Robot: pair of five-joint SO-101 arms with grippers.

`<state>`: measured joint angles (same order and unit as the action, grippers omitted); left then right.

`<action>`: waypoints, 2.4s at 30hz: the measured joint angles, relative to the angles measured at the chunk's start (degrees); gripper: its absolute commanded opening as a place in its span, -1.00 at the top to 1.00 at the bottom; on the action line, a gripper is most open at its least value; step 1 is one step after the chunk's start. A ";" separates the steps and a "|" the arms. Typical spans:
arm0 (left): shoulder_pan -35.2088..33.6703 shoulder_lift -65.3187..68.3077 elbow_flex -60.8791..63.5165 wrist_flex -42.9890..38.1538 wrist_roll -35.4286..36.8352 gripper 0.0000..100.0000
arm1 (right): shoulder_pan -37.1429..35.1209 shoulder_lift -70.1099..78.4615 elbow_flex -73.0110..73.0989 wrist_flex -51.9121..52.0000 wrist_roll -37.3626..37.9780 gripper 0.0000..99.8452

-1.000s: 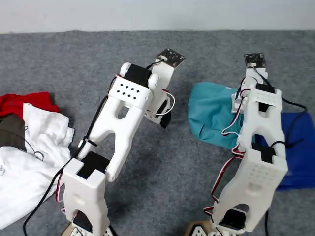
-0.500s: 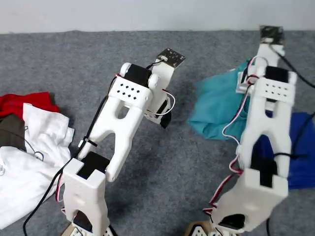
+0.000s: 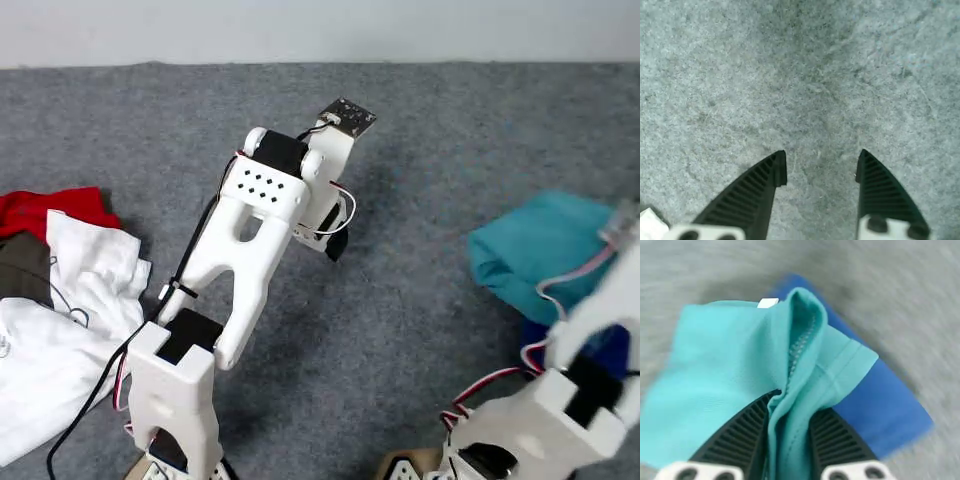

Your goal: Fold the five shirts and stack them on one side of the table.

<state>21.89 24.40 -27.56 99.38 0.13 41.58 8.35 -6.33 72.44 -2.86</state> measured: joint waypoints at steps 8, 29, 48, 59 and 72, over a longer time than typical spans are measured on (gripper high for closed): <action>0.00 0.00 0.00 0.00 0.00 0.54 | 10.64 0.00 8.79 -2.99 -0.70 0.94; 0.00 0.00 0.00 0.00 0.00 0.54 | 11.08 -15.03 5.89 18.29 11.08 0.44; 0.00 0.00 0.00 0.00 0.00 0.54 | -0.70 -15.30 36.31 5.36 16.44 0.44; 0.00 0.00 0.00 0.00 0.00 0.54 | -0.97 -20.40 33.14 10.20 18.90 0.44; 0.00 0.00 0.00 0.00 0.00 0.54 | -15.38 -17.67 26.37 -0.35 15.56 0.44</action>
<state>21.89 24.40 -27.56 99.38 0.13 26.20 -9.32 20.04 72.09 12.70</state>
